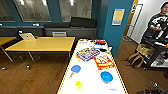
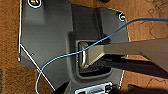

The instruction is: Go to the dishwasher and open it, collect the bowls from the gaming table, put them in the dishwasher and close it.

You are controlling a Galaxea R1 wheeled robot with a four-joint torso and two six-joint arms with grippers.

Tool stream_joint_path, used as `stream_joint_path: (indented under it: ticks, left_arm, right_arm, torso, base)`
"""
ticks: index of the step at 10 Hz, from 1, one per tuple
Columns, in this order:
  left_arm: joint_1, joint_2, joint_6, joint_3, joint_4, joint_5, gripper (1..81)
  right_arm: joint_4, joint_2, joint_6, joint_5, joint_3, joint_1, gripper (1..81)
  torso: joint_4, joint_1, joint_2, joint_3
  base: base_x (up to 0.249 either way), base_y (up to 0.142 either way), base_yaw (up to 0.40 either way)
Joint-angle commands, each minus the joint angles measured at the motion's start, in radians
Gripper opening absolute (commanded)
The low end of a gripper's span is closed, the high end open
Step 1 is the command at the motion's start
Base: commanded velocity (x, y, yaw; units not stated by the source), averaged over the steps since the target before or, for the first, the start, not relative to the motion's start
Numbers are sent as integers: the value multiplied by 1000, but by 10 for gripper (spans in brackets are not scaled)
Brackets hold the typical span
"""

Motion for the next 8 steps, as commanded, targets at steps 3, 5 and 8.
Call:
stream_joint_path:
  ticks: [3, 5, 8]
  left_arm:
    - [-24, -11, 5, 10, -3, 58, 811]
    - [-24, -11, 3, 10, -3, 56, 811]
    - [-24, -11, 3, 8, -3, 58, 811]
  right_arm:
    - [28, 46, 37, -116, -70, 181, 811]
    - [28, 60, 53, -114, -65, 197, 811]
    - [28, 109, 54, -28, -18, 217, 811]
  torso:
    - [0, 0, 0, -100]
    - [0, 0, 1, -82]
    - [0, 1, 2, -111]
  base:
    - [0, 0, 0]
    - [0, 0, 0]
    - [0, 0, 0]
